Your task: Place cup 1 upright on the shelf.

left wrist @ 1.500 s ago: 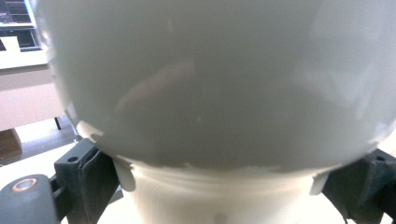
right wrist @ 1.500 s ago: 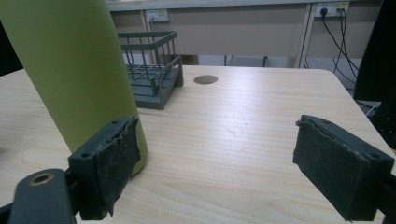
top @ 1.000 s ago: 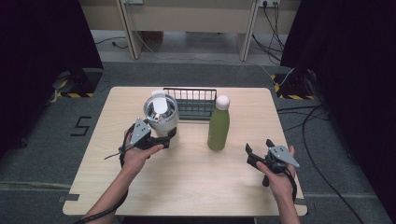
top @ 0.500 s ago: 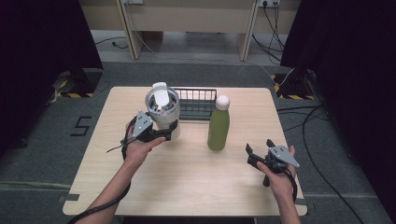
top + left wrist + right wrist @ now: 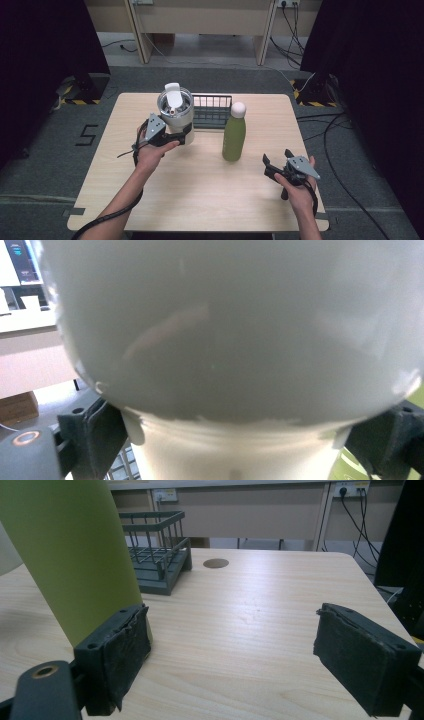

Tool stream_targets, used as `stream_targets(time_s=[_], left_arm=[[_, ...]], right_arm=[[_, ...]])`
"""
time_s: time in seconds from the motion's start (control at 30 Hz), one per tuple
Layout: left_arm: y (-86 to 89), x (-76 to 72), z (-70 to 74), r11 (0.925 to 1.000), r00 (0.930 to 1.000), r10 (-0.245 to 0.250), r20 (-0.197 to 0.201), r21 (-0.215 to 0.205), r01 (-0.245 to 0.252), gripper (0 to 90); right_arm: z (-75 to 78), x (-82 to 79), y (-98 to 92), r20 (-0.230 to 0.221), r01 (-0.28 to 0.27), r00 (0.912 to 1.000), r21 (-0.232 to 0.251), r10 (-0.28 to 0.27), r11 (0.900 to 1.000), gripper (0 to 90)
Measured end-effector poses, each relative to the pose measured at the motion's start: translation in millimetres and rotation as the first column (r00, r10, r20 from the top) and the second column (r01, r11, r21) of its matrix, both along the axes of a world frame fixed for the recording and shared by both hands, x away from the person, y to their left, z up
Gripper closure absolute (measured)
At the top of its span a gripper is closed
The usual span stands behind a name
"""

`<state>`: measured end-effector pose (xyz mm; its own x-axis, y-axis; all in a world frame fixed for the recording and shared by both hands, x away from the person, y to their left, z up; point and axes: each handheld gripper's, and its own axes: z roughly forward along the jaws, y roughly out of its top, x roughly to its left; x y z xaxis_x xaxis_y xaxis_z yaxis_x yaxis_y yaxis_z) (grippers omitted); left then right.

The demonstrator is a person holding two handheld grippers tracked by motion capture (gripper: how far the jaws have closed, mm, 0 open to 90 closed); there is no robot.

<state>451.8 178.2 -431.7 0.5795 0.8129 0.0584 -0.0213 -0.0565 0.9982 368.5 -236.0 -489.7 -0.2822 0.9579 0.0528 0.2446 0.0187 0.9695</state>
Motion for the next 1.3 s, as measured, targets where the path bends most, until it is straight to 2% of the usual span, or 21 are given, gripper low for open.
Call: stream_targets(time_s=[0.47, 0.57, 0.67, 1.3], left_arm=[[-9.1, 12.5, 10.2, 0.9999, 0.9999, 0.000, 0.012, 0.011, 0.000, 9.5], [-10.2, 15.7, 11.2, 1.0000, 1.0000, -0.005, 0.008, -0.002, 0.005, 9.5], [-11.6, 19.6, 12.2, 0.9999, 0.9999, 0.002, 0.012, 0.016, -0.002, 9.5], [-17.4, 32.8, 19.3, 0.9998, 0.9997, 0.009, 0.021, 0.019, -0.010, 9.5]], right_arm=[[0.0, -0.1, -0.3, -0.001, 0.002, 1.0000, 0.003, -0.002, 1.000, 14.5], [-0.1, -0.3, -0.2, -0.002, 0.001, 1.0000, 0.004, -0.001, 1.000, 14.5], [-0.1, -0.4, 0.3, -0.002, -0.001, 1.0000, 0.002, 0.001, 1.000, 14.5], [-1.4, 0.6, 1.0, -0.006, -0.002, 1.0000, -0.005, 0.002, 1.000, 14.5]])
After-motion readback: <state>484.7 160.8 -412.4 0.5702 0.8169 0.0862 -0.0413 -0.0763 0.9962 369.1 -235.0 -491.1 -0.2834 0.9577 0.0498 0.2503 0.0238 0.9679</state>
